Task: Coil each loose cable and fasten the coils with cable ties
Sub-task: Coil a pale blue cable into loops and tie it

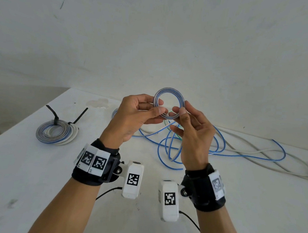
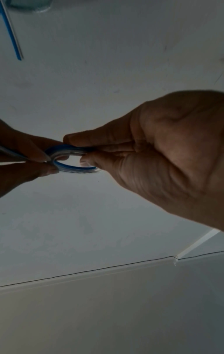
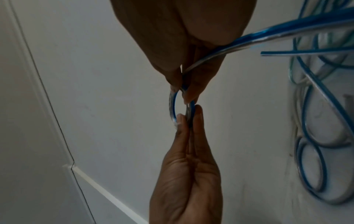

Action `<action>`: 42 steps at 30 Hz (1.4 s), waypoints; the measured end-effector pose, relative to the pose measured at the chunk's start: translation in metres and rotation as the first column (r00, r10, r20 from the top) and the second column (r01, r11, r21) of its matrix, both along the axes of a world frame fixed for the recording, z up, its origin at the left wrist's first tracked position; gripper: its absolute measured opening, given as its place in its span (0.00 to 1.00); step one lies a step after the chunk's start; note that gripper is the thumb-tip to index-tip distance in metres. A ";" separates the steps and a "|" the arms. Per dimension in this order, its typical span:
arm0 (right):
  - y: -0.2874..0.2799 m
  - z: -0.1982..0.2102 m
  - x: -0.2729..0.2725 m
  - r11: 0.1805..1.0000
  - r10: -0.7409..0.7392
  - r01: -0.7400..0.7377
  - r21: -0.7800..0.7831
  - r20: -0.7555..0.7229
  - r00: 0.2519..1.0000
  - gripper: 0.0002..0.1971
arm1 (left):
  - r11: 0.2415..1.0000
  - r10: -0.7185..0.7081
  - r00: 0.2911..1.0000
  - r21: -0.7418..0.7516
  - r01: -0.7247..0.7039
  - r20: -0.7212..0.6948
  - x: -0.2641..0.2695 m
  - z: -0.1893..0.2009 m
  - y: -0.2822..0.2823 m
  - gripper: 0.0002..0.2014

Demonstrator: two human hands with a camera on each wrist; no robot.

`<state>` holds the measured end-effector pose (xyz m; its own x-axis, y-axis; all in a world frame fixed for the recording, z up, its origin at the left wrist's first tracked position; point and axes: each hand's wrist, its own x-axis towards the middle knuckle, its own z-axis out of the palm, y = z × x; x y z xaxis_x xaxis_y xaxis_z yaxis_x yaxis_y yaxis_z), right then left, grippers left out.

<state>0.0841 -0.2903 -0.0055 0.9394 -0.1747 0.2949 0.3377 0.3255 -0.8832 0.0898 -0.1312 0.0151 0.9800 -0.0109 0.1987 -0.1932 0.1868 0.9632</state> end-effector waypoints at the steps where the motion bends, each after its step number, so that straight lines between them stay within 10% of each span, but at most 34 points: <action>1: 0.000 -0.001 0.000 1.000 0.004 -0.004 0.001 0.000 1.000 0.11 | 1.000 -0.003 1.000 0.009 0.003 -0.003 0.001 -0.001 0.000 0.11; 11: -0.022 0.000 0.008 0.792 0.196 -0.105 -0.602 0.087 0.977 0.13 | 0.951 -0.069 0.990 0.291 0.103 -0.123 0.002 0.003 0.005 0.25; 22: -0.020 0.002 0.005 0.792 0.218 -0.079 -0.605 0.158 0.963 0.11 | 0.895 -0.034 0.978 0.430 0.121 -0.205 0.001 0.005 -0.005 0.29; 30: -0.014 0.003 0.001 0.936 -0.003 0.057 -0.348 0.154 0.988 0.04 | 0.998 0.025 0.990 0.053 -0.017 -0.141 0.002 0.013 -0.008 0.22; 35: 0.002 0.000 -0.002 0.974 0.037 -0.021 -0.227 0.066 0.997 0.03 | 0.942 0.001 0.987 -0.332 -0.055 -0.160 0.005 0.018 -0.001 0.19; 42: 0.017 -0.005 -0.006 0.999 -0.007 0.009 -0.052 0.042 0.999 0.08 | 0.895 -0.001 0.988 -0.441 -0.068 -0.156 0.002 0.016 -0.017 0.21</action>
<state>0.0780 -0.2737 -0.0100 0.9247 -0.1653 0.3430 0.3773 0.2766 -0.8838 0.0916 -0.1484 0.0311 0.9966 0.0775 0.0277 -0.0686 0.5969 0.7994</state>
